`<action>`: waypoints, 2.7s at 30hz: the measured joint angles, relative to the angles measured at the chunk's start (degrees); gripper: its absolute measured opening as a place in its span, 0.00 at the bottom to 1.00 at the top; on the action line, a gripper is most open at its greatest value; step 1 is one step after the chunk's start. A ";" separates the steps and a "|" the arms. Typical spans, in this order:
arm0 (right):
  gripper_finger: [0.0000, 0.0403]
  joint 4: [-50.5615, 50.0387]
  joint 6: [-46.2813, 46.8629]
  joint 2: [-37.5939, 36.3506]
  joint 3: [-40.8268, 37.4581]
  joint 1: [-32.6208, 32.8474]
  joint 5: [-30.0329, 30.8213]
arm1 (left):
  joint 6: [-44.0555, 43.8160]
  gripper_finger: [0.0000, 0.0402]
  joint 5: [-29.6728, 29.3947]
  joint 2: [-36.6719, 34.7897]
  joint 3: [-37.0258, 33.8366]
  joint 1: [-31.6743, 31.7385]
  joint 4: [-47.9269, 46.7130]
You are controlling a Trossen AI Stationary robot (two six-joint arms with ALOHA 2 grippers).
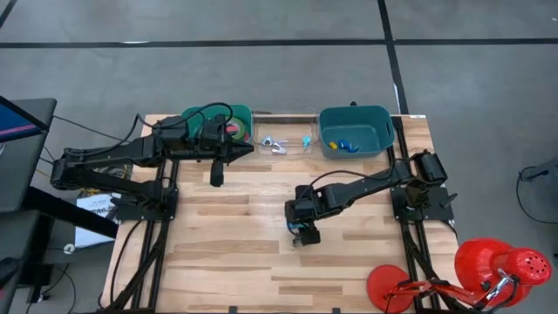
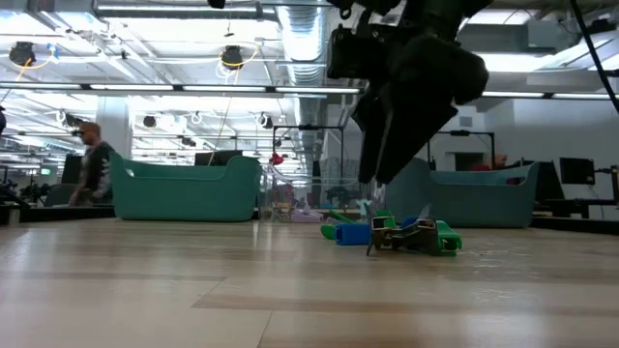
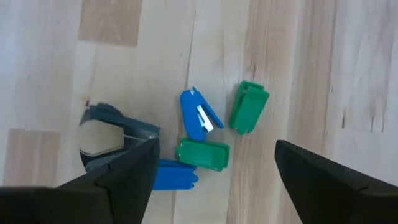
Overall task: Pick and place Stapler, Stapler remover, tape
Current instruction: Put the green stapler into the dark blue bin
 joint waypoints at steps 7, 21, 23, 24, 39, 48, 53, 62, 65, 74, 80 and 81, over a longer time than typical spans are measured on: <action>0.77 1.28 0.02 4.43 0.27 -0.06 -0.19 | -0.02 0.05 -0.02 0.00 0.00 0.00 0.06; 0.77 -0.26 0.03 7.52 0.01 -0.22 -0.23 | -0.01 0.05 -0.02 0.02 0.00 0.00 0.39; 0.77 -0.21 0.00 7.38 0.04 -0.20 -0.24 | 0.00 0.05 0.00 0.02 0.00 -0.02 0.49; 0.77 -0.20 0.02 7.38 0.06 -0.20 -0.24 | -0.02 0.05 0.00 0.02 0.00 -0.02 0.49; 0.70 -0.50 0.01 7.40 0.08 -0.13 -0.24 | 0.00 0.05 0.00 0.02 0.00 -0.01 0.93; 0.62 -0.48 0.00 7.40 0.08 -0.13 -0.26 | -0.01 0.05 -0.01 0.02 0.00 -0.01 1.04; 0.56 -0.48 0.00 7.40 0.08 -0.15 -0.30 | 0.00 0.05 0.00 0.02 0.00 -0.02 1.06; 0.46 -0.45 -0.02 7.38 0.08 -0.15 -0.53 | 0.00 0.05 0.00 0.02 0.00 -0.02 1.34; 0.45 -0.44 -0.02 7.38 0.10 -0.15 -0.52 | 0.00 0.05 0.00 0.02 0.00 -0.01 1.35; 0.49 -0.50 -0.03 7.30 0.08 -0.15 -0.52 | 0.00 0.05 0.00 0.02 0.00 0.00 1.35; 0.48 -1.74 -0.07 5.28 0.08 -0.15 -0.45 | -0.01 0.05 -0.01 0.02 0.00 -0.01 1.82; 0.47 -2.00 -0.07 4.92 0.08 -0.17 -0.43 | 0.00 0.05 -0.02 0.02 0.00 -0.01 1.85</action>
